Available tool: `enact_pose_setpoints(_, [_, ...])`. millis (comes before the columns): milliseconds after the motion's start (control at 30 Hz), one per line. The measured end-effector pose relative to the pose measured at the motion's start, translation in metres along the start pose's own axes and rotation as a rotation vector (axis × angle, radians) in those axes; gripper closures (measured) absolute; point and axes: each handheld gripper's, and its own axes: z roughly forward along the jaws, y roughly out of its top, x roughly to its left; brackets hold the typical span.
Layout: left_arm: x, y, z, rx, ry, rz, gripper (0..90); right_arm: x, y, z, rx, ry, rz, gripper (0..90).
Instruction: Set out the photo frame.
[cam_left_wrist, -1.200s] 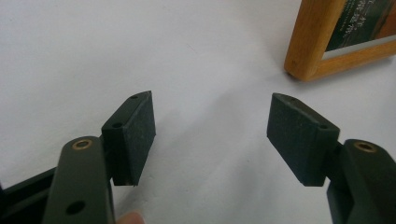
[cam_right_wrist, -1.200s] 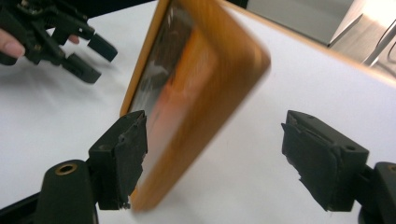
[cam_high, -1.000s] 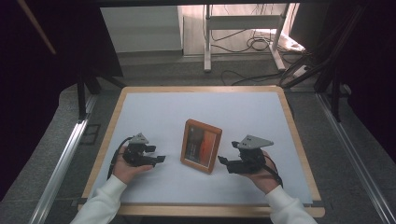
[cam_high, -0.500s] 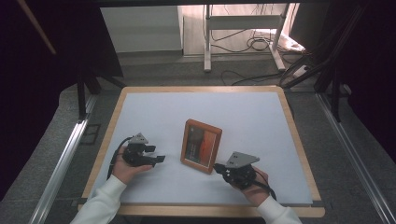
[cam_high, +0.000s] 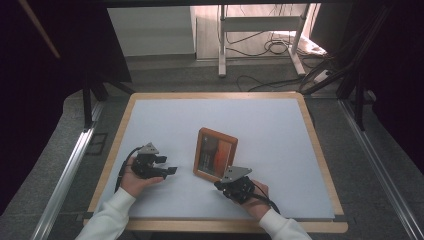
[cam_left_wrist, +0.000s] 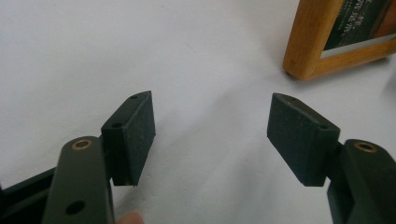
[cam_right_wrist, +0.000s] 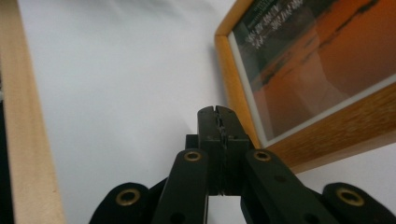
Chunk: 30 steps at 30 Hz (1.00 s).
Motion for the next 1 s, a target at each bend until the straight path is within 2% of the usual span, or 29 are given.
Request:
enact_pose_setpoints(233, [0.0, 0.0, -0.001, -0.003, 0.001, 0.003, 32.1, -0.006, -0.004, 0.003, 0.018, -0.019, 0.014, 90.0])
enact_pose_setpoints(567, [0.0, 0.0, -0.001, -0.003, 0.0, 0.004, 32.1, -0.006, -0.005, 0.004, 0.021, -0.017, 0.011, 90.0])
enact_pose_setpoints(1000, [0.0, 0.0, -0.002, -0.007, -0.001, 0.004, 32.0, -0.016, -0.011, -0.002, 0.028, -0.04, 0.024, 90.0])
